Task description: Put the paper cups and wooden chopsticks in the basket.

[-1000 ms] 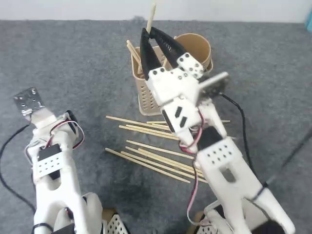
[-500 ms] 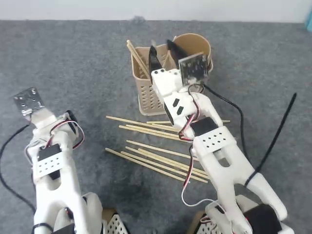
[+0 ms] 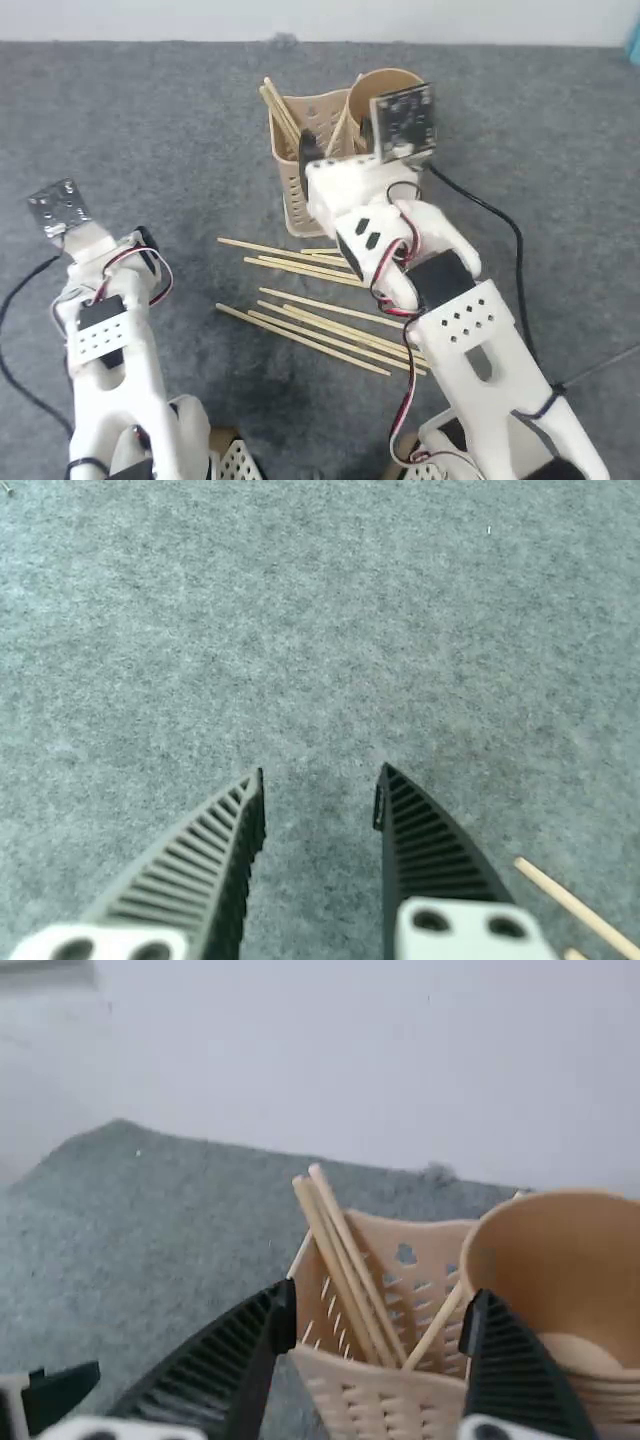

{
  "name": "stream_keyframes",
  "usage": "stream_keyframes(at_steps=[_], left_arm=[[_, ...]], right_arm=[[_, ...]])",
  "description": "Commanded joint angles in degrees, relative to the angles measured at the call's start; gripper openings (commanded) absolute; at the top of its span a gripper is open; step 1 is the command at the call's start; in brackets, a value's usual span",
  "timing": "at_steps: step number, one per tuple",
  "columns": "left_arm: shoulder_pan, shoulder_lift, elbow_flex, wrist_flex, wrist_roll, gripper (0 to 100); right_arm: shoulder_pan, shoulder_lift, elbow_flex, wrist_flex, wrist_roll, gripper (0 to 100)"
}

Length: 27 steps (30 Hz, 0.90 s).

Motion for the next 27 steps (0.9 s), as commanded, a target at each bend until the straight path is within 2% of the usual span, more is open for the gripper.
stream_keyframes(at_steps=[1,7,18,20,24,27], left_arm=[[0.0,0.1,-2.2,-1.6,0.5,17],[0.0,0.1,-2.2,-1.6,0.5,17],[0.0,0.1,-2.2,-1.6,0.5,17],[0.0,0.1,-2.2,-1.6,0.5,17],[0.0,0.1,-2.2,-1.6,0.5,17],[0.0,0.1,-2.2,-1.6,0.5,17]], right_arm=[[-1.8,2.6,-3.3,2.9,3.1,27.0],[-2.6,12.6,-5.8,3.0,9.3,27.0],[-2.8,28.0,-15.6,3.1,10.9,26.6],[-2.7,30.1,-17.0,3.1,10.9,21.5],[-2.5,32.3,-20.0,2.7,10.9,0.0],[-0.7,32.9,-22.2,2.6,10.6,4.6]])
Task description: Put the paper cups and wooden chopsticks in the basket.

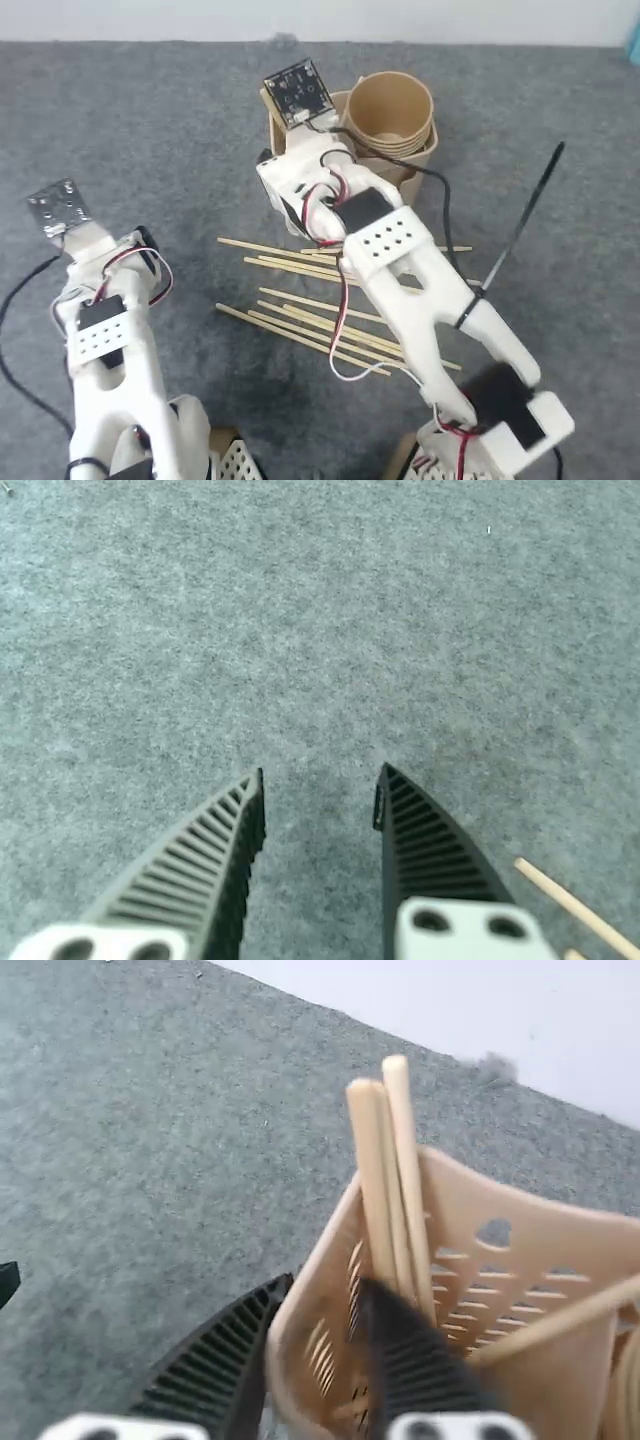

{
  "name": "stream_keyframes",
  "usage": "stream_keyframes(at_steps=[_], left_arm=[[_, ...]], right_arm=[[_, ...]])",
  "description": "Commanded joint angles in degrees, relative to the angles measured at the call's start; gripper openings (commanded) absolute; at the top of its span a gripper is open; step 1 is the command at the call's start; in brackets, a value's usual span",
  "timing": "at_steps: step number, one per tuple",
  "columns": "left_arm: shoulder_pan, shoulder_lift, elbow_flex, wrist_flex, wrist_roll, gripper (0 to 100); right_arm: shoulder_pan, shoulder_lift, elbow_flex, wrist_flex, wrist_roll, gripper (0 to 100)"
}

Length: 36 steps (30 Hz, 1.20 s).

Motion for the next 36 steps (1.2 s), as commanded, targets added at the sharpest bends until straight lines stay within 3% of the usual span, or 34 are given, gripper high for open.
stream_keyframes(at_steps=[1,9,21,29,36], left_arm=[[0.0,0.1,-2.2,-1.5,0.5,17],[0.0,0.1,-2.2,-1.5,0.5,17],[0.0,0.1,-2.2,-1.5,0.5,17],[0.0,0.1,-2.2,-1.5,0.5,17],[0.0,0.1,-2.2,-1.5,0.4,17]], right_arm=[[2.2,0.4,-3.5,0.2,0.3,3.4],[7.1,0.5,-5.5,-8.1,0.4,0.7],[6.5,4.4,-5.6,-15.9,0.5,1.0],[4.0,3.3,-16.2,-3.6,4.6,1.7],[2.2,6.9,-28.8,7.9,6.4,19.5]])
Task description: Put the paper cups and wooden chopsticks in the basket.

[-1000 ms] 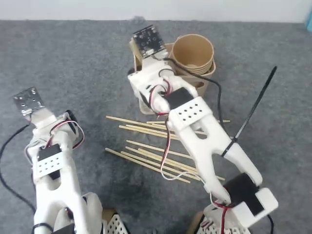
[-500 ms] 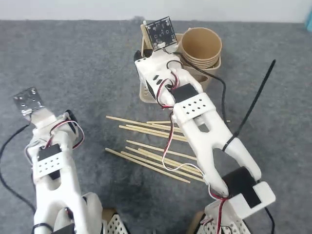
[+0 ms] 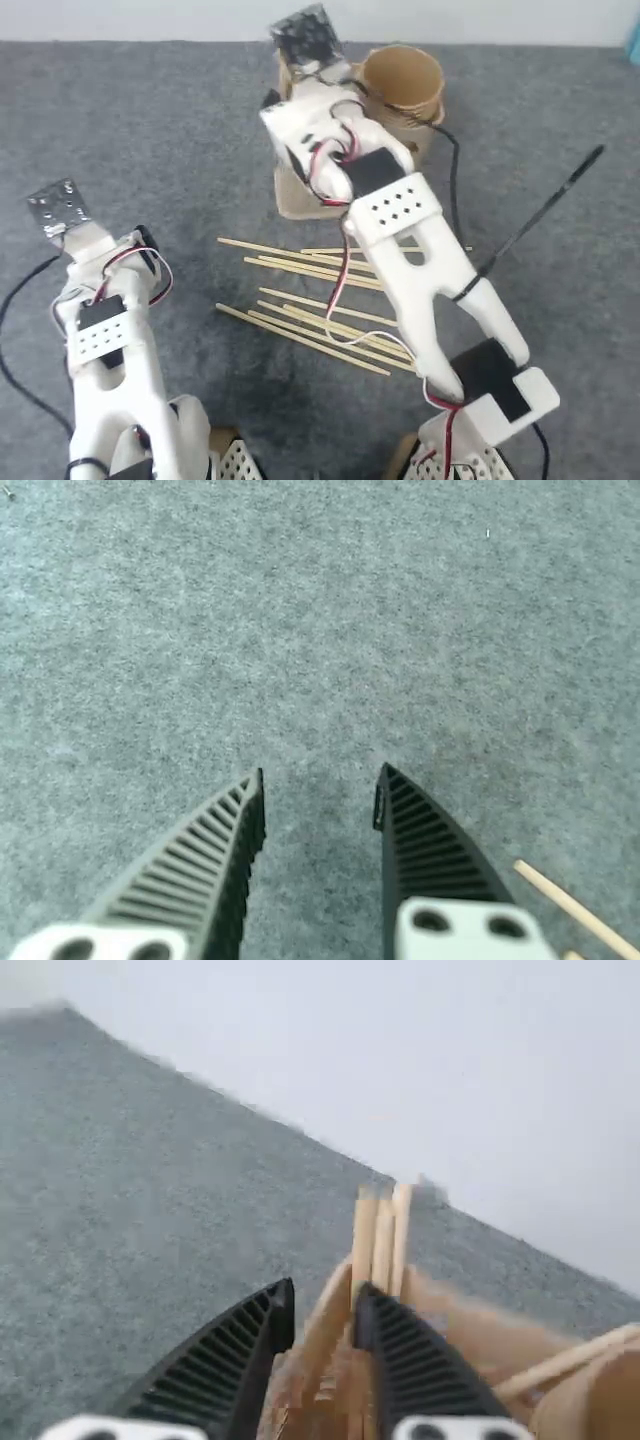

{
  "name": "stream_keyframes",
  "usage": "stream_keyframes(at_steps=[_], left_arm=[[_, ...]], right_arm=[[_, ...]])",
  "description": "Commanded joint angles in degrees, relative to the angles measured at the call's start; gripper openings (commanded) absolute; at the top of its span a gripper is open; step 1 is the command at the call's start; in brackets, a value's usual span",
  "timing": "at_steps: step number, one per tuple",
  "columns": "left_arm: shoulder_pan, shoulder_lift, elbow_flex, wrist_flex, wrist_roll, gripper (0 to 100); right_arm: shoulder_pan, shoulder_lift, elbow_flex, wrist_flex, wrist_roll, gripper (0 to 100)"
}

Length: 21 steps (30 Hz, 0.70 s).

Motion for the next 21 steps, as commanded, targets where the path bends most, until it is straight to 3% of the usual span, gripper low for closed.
stream_keyframes(at_steps=[1,11,21], left_arm=[[0.0,0.1,-2.2,-1.2,0.4,17],[0.0,0.1,-2.1,-1.2,0.4,17],[1.1,0.1,-2.1,-1.0,0.4,17]], right_arm=[[-0.6,1.1,-9.1,5.1,1.1,20.6],[-0.4,-0.8,-17.8,10.2,-2.0,21.7],[0.5,-17.5,-21.4,39.5,-8.4,21.7]])
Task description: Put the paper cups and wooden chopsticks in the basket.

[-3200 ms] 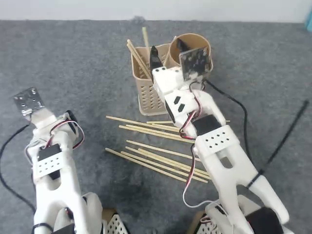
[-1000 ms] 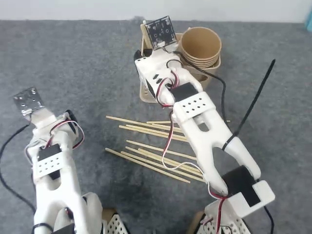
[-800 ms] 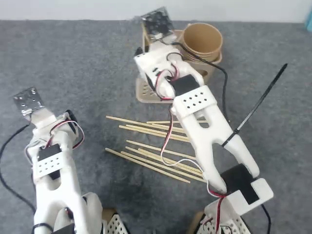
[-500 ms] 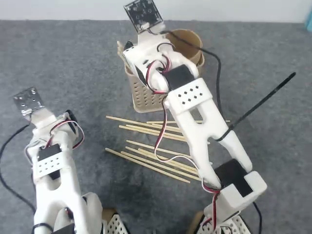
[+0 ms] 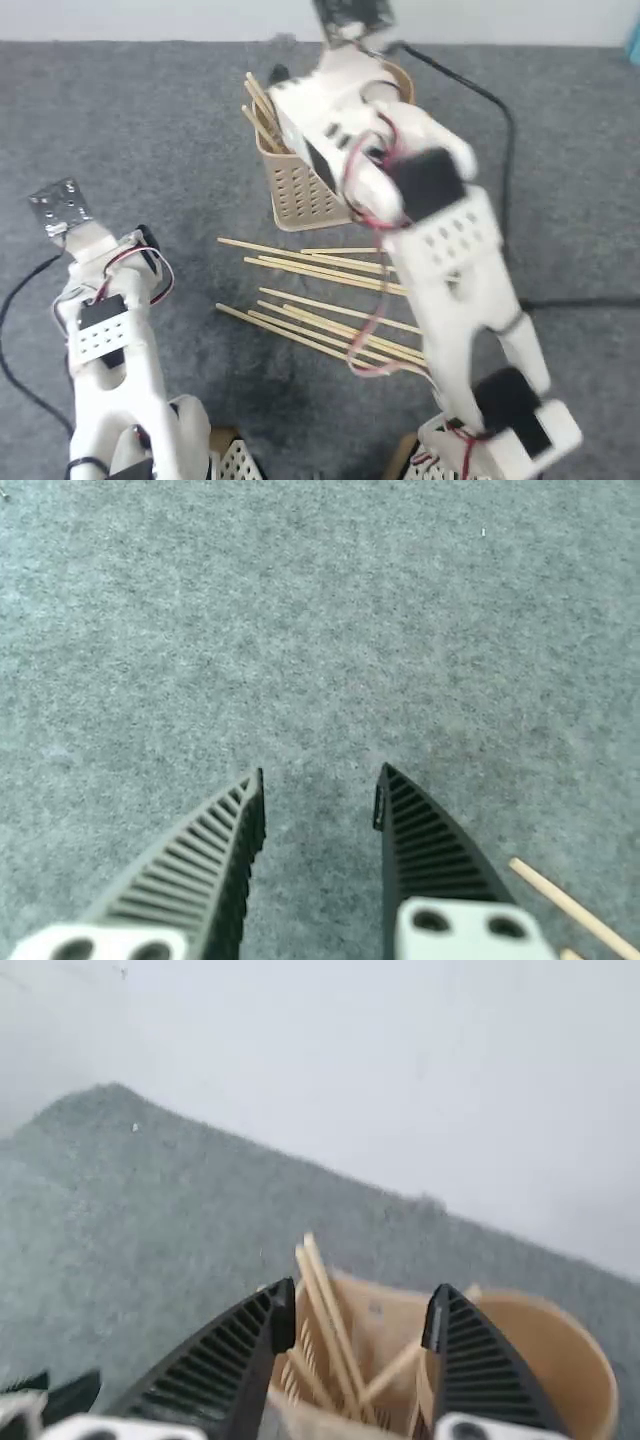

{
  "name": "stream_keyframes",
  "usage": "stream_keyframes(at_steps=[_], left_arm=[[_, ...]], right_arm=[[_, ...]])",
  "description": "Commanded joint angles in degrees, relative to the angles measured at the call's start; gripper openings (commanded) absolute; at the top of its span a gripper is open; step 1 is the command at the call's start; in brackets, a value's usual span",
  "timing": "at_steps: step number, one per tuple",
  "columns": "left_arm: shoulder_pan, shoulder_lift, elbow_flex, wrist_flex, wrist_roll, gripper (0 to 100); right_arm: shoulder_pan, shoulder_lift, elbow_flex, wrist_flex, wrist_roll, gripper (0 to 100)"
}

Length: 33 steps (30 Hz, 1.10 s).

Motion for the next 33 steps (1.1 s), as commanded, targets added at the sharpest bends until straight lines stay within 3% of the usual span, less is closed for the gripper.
stream_keyframes(at_steps=[1,8,12,17,21,27,33], left_arm=[[0.6,0.1,-2.1,-1.0,0.4,17],[-1.3,0.1,-2.3,-0.8,0.6,17],[-1.8,0.2,-2.4,-0.8,0.7,17],[-1.8,0.8,-2.6,-0.8,1.0,17],[-2.6,10.2,-8.7,-0.4,4.6,17],[-5.8,27.8,-25.6,10.5,7.2,17],[-5.8,29.8,-28.4,12.7,7.5,17]], right_arm=[[0.8,-6.8,-2.8,12.4,-1.0,21.7],[-0.2,-6.1,-2.4,34.7,-0.9,21.7],[-0.7,-7.7,8.6,34.2,1.6,21.6],[-8.5,-12.7,26.7,33.5,6.8,21.6],[-12.7,-15.9,43.1,25.6,6.8,21.6],[-17.6,-16.7,65.4,5.1,6.9,21.6],[-22.7,-16.6,76.7,-12.3,6.9,21.6]])
